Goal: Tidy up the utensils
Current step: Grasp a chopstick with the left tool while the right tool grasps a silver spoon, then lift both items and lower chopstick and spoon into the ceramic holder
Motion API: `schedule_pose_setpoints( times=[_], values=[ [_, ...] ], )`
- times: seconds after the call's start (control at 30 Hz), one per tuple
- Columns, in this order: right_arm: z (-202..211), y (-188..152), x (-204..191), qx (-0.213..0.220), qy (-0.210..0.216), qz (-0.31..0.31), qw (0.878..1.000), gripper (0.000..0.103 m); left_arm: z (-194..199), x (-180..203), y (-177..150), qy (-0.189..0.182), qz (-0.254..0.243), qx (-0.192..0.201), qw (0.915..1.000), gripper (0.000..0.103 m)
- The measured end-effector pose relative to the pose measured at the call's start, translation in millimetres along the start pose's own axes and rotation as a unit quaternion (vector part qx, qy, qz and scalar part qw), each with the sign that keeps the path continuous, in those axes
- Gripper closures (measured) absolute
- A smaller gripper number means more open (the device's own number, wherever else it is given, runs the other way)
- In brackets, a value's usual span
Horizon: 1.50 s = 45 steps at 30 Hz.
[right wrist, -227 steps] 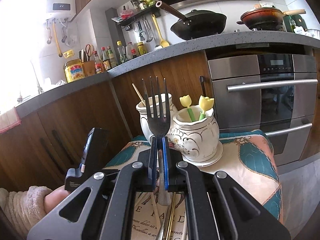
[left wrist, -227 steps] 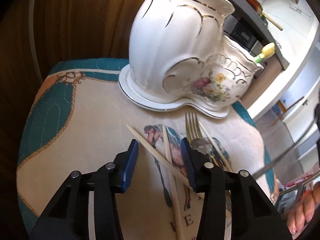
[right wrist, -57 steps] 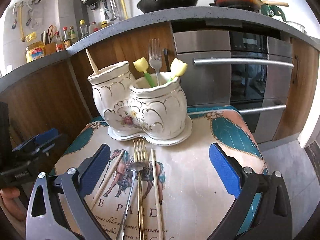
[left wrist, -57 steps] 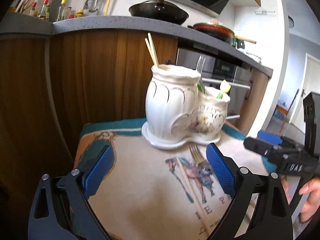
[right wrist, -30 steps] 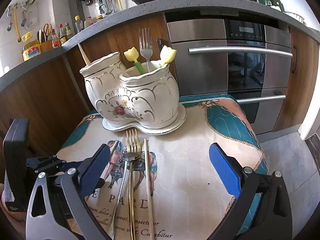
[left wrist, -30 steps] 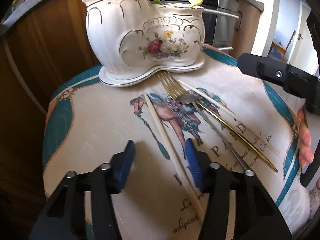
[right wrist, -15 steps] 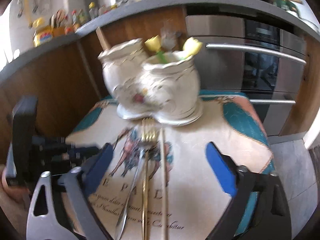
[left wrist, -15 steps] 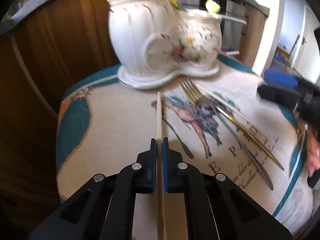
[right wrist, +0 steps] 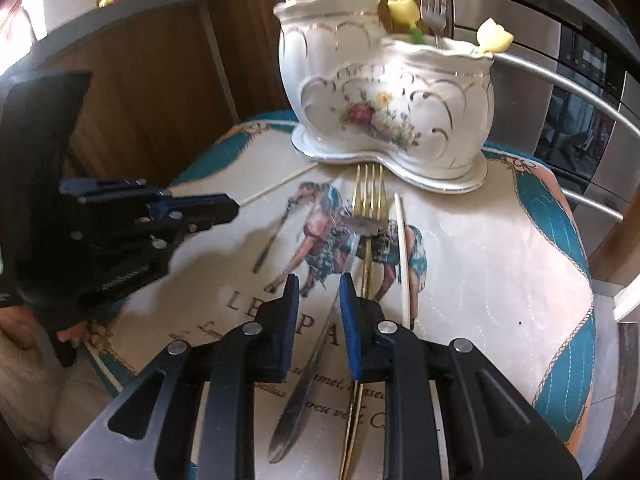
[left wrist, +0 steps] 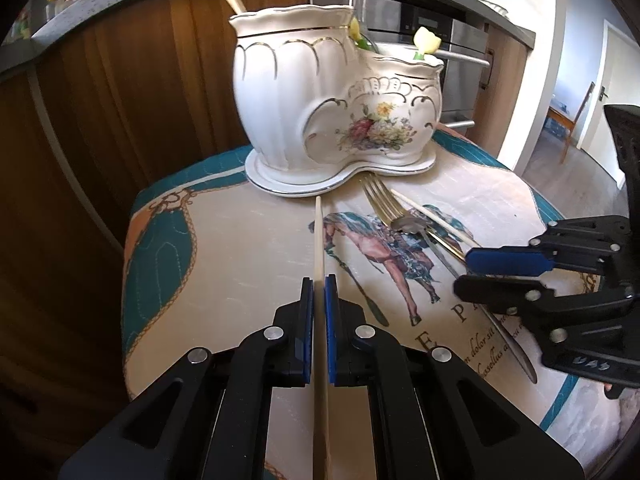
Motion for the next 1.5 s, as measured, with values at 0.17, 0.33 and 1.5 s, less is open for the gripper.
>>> schedule_pose_setpoints(
  times=[0.17, 0.33, 1.5],
  values=[
    [-13, -4, 0, -0.018, -0.009, -0.004, 1.0, 0.082, 2, 5, 1, -0.009, -0.006, 0.005, 0.9999, 0.097],
    [-20, 0, 0, -0.009, -0.024, -0.006, 1.0, 0.083, 3, 6, -1, -0.012, -0.009, 0.007, 0.9999, 0.097],
    [94, 97, 46, 0.295, 0.043, -0.068, 0.952, 0.102, 108, -1, 101, -0.042, 0.04, 0.294, 0.9541, 0.097]
  ],
)
Point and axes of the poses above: each gripper's, at about its wrist camera, not at the fingertips, and z roughly against the way its jaws point, x to its right, y to its top, the point moved 6 cm from there along -z, roughly the way its jaws point, and after that the axes turned 2 degrees about x, right-handed, at the moved point
